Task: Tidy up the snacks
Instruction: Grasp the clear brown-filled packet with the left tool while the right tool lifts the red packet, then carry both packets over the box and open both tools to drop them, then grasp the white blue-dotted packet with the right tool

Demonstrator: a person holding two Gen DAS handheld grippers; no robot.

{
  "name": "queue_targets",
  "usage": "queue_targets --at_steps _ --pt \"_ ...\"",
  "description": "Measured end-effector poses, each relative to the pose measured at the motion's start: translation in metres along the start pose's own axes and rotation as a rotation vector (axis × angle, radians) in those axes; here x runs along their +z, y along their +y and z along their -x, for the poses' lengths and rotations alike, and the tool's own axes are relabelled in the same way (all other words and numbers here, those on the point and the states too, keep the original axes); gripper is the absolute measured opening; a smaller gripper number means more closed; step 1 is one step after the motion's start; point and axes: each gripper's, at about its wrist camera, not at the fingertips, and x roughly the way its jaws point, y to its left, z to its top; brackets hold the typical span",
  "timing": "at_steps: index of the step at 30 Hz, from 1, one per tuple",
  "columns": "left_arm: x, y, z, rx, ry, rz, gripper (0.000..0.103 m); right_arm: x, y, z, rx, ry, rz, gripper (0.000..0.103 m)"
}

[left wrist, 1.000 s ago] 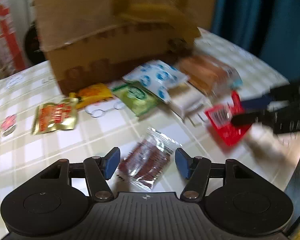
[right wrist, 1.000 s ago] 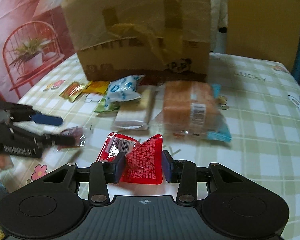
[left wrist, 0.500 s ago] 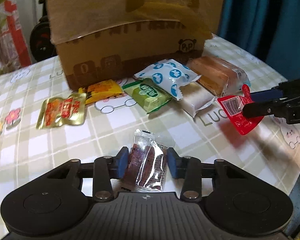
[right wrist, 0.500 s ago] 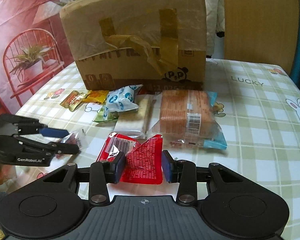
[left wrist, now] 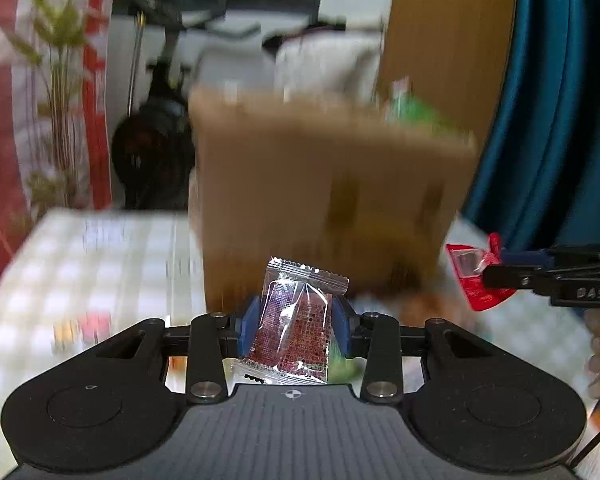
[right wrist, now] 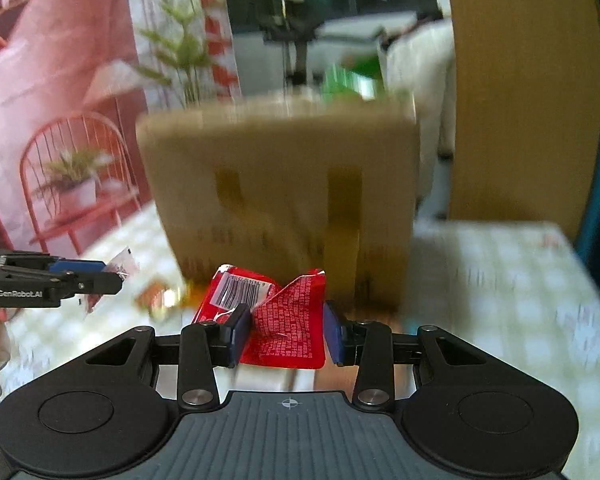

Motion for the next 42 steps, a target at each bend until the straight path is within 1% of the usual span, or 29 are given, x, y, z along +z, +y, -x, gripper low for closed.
queue_targets --at_steps 4,7,9,12,14,16,18,20,21,22,25,28,32,38,42 --pt "0.053 0.002 0.004 -0.001 -0.102 0.003 0.041 0.056 0.004 -0.003 -0.005 -0.112 0.050 0.036" --pt "0.091 0.002 -0.005 0.007 -0.153 0.001 0.041 0.094 0.008 -0.014 -0.031 -0.189 0.094 0.036" --pt "0.112 -0.001 -0.020 0.022 -0.175 -0.014 0.041 0.116 0.012 -0.027 -0.065 -0.223 0.130 0.036" --pt "0.139 0.002 -0.047 0.045 -0.171 0.005 0.041 0.137 0.021 -0.057 -0.113 -0.232 0.196 0.036" --pt "0.149 0.008 -0.062 0.053 -0.160 0.035 0.041 0.143 0.026 -0.076 -0.134 -0.217 0.228 0.036" --pt "0.155 0.011 -0.079 0.059 -0.143 0.056 0.041 0.145 0.031 -0.093 -0.137 -0.191 0.240 0.037" --pt "0.157 0.015 -0.089 0.059 -0.121 0.057 0.042 0.144 0.035 -0.108 -0.139 -0.160 0.239 0.038" --pt "0.156 0.019 -0.094 0.068 -0.096 0.056 0.046 0.144 0.037 -0.117 -0.136 -0.131 0.217 0.041" --pt "0.155 0.020 -0.096 0.077 -0.089 0.059 0.052 0.143 0.037 -0.118 -0.134 -0.126 0.202 0.049" --pt "0.153 0.022 -0.094 0.078 -0.088 0.062 0.054 0.141 0.037 -0.118 -0.125 -0.127 0.188 0.055" --pt "0.146 0.032 -0.084 0.061 -0.072 0.077 0.054 0.137 0.035 -0.109 -0.091 -0.125 0.158 0.055" --pt "0.137 0.038 -0.064 0.072 -0.070 0.089 0.054 0.130 0.029 -0.089 -0.056 -0.128 0.121 0.055" --pt "0.124 0.050 -0.030 0.088 -0.068 0.160 0.054 0.116 0.023 -0.063 -0.006 -0.124 0.066 0.055" --pt "0.091 0.055 0.015 0.127 -0.031 0.191 0.054 0.082 0.022 -0.038 0.037 -0.094 -0.008 0.055" --pt "0.068 0.062 0.027 0.161 0.016 0.199 0.054 0.052 0.026 -0.035 0.054 -0.047 -0.051 0.055"
